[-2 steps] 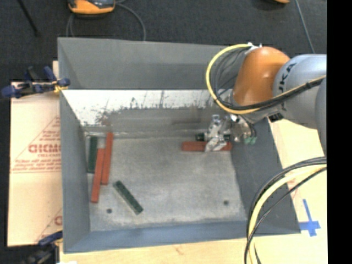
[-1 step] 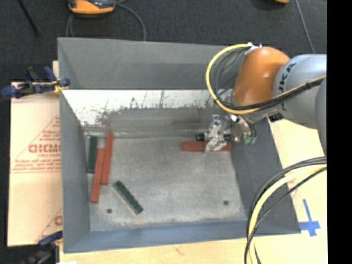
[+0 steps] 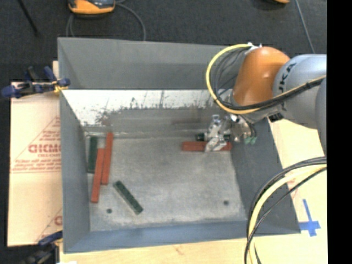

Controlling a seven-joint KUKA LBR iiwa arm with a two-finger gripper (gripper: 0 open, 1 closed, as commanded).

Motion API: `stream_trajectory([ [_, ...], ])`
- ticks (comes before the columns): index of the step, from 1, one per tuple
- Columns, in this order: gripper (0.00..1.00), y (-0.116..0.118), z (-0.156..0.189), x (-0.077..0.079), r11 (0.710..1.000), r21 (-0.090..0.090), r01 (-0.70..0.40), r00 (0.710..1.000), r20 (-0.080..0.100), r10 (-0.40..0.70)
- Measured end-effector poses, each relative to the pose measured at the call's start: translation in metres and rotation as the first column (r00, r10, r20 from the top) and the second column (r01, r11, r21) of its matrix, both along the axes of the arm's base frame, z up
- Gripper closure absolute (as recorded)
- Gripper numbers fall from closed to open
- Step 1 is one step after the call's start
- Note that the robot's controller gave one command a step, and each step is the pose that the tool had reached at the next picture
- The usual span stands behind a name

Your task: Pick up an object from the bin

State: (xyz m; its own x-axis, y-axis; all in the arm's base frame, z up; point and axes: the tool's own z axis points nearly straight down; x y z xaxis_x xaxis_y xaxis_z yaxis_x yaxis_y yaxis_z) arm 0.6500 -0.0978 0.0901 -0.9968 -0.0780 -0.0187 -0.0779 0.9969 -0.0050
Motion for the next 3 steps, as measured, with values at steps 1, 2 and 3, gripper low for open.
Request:
stream_trajectory([
  [1, 1.0, 0.0, 0.0, 0.0, 1.0, 0.0, 0.0, 1.0, 0.0, 0.0],
  [2, 1.0, 0.0, 0.0, 0.0, 1.0, 0.0, 0.0, 1.0, 0.0, 0.0],
  [3, 1.0, 0.0, 0.0, 0.0, 1.0, 0.0, 0.0, 1.0, 0.0, 0.0],
])
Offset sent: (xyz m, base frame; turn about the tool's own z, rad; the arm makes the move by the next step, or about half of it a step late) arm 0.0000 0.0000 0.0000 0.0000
